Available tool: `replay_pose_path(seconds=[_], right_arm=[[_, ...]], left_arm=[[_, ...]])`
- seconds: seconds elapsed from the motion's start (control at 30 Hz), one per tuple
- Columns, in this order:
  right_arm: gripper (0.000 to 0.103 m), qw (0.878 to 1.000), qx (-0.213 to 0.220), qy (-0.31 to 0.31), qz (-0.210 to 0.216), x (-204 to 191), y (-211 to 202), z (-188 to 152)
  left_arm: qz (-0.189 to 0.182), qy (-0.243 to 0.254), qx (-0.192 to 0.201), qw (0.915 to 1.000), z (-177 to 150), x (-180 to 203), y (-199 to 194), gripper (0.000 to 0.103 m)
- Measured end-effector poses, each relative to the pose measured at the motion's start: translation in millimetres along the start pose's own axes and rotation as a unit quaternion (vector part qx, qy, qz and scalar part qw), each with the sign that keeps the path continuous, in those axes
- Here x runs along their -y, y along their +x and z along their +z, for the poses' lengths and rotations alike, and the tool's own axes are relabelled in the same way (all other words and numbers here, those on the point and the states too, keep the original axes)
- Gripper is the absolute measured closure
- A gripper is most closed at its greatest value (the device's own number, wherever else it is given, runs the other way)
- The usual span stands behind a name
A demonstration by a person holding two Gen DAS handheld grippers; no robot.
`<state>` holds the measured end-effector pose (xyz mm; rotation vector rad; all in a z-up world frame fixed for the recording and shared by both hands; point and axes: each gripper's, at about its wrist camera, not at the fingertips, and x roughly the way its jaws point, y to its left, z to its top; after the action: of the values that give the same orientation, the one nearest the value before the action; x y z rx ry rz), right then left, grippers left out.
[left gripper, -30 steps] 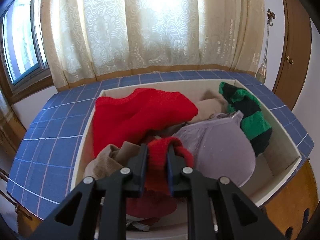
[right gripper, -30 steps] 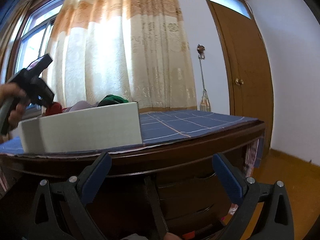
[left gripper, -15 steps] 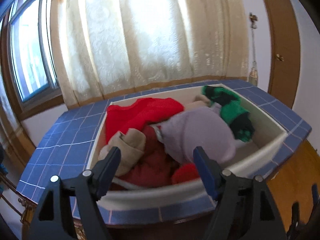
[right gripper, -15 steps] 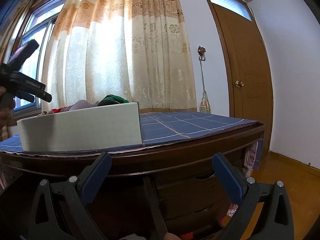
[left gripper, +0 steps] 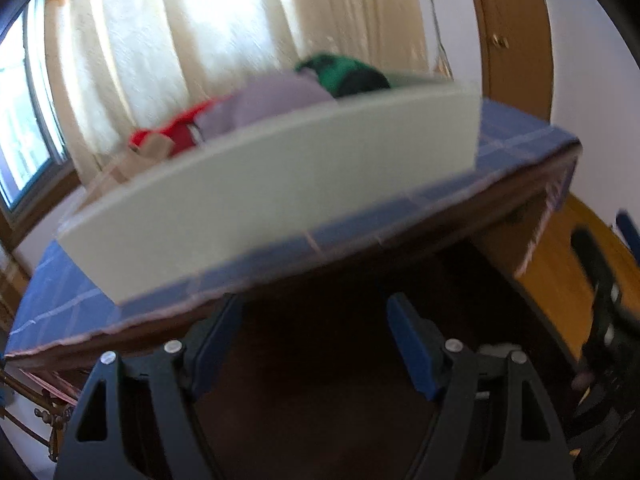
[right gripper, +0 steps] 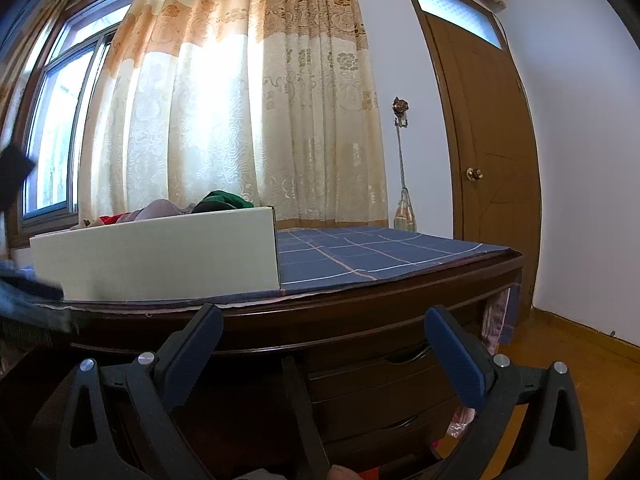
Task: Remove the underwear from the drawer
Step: 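Move the empty left gripper down into the drawer toward the white sock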
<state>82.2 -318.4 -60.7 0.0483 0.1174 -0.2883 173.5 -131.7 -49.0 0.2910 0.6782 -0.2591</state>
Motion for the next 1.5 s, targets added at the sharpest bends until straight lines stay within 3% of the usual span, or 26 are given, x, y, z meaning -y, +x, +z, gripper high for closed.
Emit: replay_pose_path(seconds=[0.13, 0.27, 0.37, 0.5, 0.6, 0.77, 0.97, 1.1, 1.27, 1.4, 1.5], right_arm=[[0.001, 1.000, 0.003, -0.015, -0.022, -4, 0, 0], [0.001, 0.997, 0.005, -0.039, -0.070, -11, 2, -1], [0.001, 0.994, -0.003, -0.037, -0.103, -8, 5, -1], [0.001, 0.993, -0.010, -0.031, -0.112, -5, 7, 0], [0.001, 0.993, -0.009, -0.030, -0.111, -5, 5, -1], [0.001, 0.994, -0.006, -0.026, -0.108, -4, 4, -1], [0.001, 0.994, -0.004, -0.026, -0.106, -4, 3, -2], [0.001, 0.994, -0.002, -0.028, -0.102, -5, 2, -2], [0.001, 0.995, -0.001, -0.029, -0.098, -6, 2, -2], [0.001, 0.995, 0.001, -0.033, -0.096, -7, 2, -2], [0.001, 0.995, 0.002, -0.035, -0.096, -8, 3, -2]], left_arm=[[-0.019, 0.007, -0.040, 0.9990, -11, 14, 18, 0.027], [-0.053, 0.001, -0.110, 0.9925, -19, 27, 44, 0.027], [-0.076, -0.005, -0.140, 0.9872, -23, 34, 55, 0.027], [-0.111, 0.000, -0.188, 0.9758, -24, 46, 73, 0.027], [-0.113, 0.000, -0.206, 0.9721, -26, 52, 84, 0.027], [-0.122, -0.005, -0.224, 0.9669, -25, 58, 97, 0.027], [-0.127, 0.023, -0.235, 0.9633, -22, 78, 105, 0.027], [-0.128, 0.042, -0.237, 0.9621, -21, 89, 111, 0.032], [-0.141, 0.038, -0.244, 0.9588, -21, 89, 122, 0.044], [-0.157, 0.043, -0.252, 0.9538, -22, 93, 125, 0.061], [-0.158, 0.040, -0.256, 0.9529, -21, 95, 128, 0.067]])
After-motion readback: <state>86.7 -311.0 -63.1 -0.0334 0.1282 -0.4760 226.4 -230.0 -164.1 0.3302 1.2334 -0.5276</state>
